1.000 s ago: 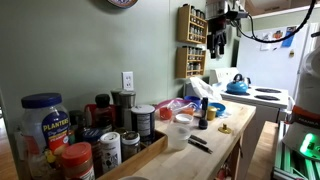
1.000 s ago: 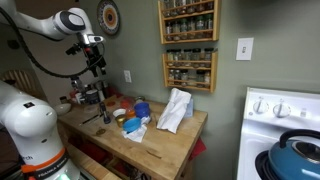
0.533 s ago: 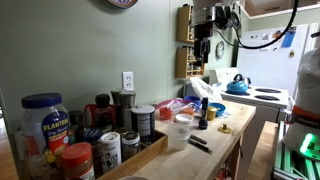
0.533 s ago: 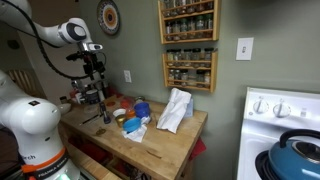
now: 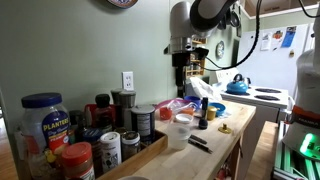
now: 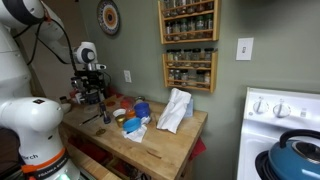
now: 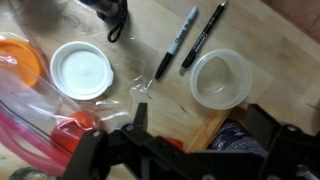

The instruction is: Move the clear lunch box a little forward on the table, pick up the black pen and put it in the clear lunch box, pick up the black marker and put it in the clear lunch box

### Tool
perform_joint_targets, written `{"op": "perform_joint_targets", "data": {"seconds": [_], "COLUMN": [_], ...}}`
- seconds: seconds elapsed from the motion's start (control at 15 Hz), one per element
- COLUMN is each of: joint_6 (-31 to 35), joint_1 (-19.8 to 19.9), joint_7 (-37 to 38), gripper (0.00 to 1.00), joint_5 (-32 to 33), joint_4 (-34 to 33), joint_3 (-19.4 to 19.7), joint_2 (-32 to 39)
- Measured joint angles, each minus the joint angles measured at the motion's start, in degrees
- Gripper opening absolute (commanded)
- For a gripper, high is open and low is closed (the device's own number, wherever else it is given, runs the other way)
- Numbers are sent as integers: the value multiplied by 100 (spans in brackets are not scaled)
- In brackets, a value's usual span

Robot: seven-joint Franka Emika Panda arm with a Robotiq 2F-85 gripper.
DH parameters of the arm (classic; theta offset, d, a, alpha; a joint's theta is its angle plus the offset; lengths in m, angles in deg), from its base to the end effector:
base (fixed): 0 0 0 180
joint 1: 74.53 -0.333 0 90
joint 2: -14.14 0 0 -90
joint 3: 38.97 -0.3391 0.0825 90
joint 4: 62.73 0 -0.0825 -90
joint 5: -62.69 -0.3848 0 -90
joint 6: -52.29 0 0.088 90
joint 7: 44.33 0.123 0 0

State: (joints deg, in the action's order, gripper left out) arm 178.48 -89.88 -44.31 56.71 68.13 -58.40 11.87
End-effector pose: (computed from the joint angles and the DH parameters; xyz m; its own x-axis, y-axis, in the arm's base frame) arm 0.4111 0.2920 0.3720 0.8546 0.5172 -0.0458 0.5139 -0.8552 -0.0682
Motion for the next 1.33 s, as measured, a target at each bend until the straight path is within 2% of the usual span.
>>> {"op": "perform_joint_targets", "data": {"seconds": [0.33, 0.6, 0.8, 1.33], "joint_6": [-37, -37, -37, -16], "joint_1": [-16, -22, -25, -35], "joint_7": [-1310, -2024, -2270, -2258], "gripper": [100, 100, 100, 100], "joint_5": [-238, -232, -219, -126], "joint_4": [-288, -462, -547, -630], "joint_3": [33, 11, -11, -17], "joint_2": [821, 1221, 1415, 1572]}}
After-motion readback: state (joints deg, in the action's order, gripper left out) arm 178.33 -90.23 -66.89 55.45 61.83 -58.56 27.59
